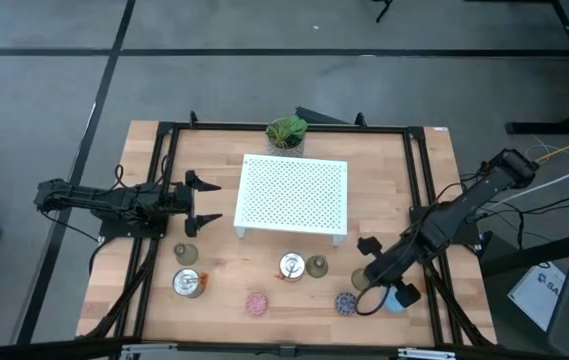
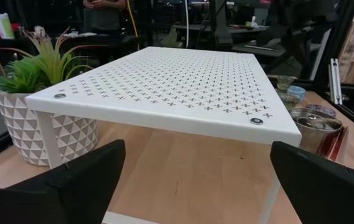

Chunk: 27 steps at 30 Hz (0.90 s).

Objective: Stock candles and vases on shelf
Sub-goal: Put the right transparent vase on the shelf

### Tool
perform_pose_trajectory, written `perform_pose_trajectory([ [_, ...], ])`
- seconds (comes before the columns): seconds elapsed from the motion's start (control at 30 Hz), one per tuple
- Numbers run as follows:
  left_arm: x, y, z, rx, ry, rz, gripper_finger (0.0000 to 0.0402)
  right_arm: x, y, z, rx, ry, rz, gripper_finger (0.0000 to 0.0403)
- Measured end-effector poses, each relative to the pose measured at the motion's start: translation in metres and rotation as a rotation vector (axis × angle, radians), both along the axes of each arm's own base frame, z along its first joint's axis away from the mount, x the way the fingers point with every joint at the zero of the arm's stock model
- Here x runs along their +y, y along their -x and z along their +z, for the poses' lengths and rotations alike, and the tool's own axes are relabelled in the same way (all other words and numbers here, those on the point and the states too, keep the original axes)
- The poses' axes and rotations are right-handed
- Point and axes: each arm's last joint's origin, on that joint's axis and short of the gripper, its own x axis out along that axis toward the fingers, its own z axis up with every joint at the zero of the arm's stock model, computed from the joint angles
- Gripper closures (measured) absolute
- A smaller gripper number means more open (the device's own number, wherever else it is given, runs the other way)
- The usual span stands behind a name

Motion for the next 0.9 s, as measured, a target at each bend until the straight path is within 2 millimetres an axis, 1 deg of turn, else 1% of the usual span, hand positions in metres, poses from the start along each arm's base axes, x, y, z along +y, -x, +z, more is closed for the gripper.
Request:
perform_pose_trajectory([
  [0.17, 0.000, 0.000, 0.000, 0.000, 0.000, 0.000, 0.0002, 0.008, -0.008, -0.005, 0.092, -0.026, -0.016, 0.0393],
  [0.33, 0.000, 0.000, 0.000, 0.000, 0.000, 0.000, 0.0002, 0.002, -0.013, -0.013, 0.195, -0.014, -0.107, 0.0385],
  [0.57, 0.000, 0.000, 0.000, 0.000, 0.000, 0.000, 0.0002, 0.001, -0.020, -0.020, 0.225, -0.005, -0.171, 0.0371],
  [0.77, 0.000, 0.000, 0.000, 0.000, 0.000, 0.000, 0.0002, 0.002, -0.021, -0.020, 0.236, -0.019, -0.210, 0.0340],
  [0.9, 0.000, 0.000, 0.000, -0.001, 0.000, 0.000, 0.0002, 0.002, -0.021, -0.009, 0.253, -0.009, -0.220, 0.0309],
])
